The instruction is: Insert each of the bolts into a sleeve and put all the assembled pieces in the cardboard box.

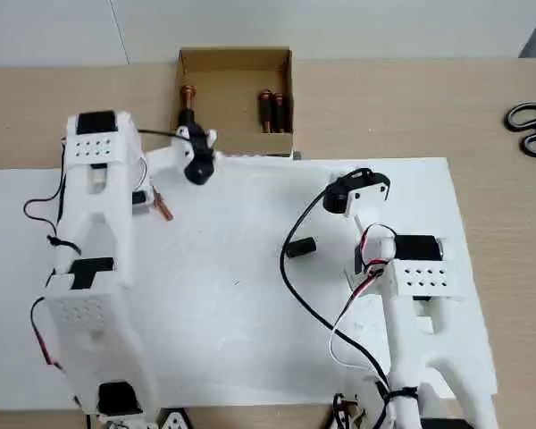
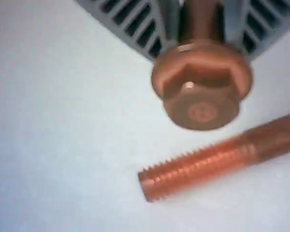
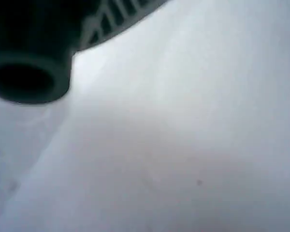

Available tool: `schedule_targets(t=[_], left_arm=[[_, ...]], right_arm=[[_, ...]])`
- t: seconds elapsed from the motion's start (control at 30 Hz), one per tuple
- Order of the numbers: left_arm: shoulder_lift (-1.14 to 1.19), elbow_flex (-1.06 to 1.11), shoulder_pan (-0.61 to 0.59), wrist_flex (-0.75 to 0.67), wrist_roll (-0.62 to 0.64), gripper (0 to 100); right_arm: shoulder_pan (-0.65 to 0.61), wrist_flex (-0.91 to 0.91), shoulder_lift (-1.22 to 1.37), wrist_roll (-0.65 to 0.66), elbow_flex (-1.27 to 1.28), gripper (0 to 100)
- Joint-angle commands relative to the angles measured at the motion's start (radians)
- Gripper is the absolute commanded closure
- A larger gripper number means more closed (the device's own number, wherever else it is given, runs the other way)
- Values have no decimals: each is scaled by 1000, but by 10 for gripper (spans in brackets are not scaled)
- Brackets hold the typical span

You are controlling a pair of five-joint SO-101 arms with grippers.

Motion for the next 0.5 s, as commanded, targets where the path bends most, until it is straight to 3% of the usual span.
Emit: schedule_targets(t=[0.0, 0.27, 0.47], left_arm=[[-38, -91, 21, 35, 94, 995], [-379, 71, 118, 35, 387, 994], [-626, 225, 238, 35, 844, 994]], right_arm=[[-1, 4, -50, 9, -25, 996], [-76, 216, -242, 5, -89, 995], [-73, 325, -450, 5, -86, 995]])
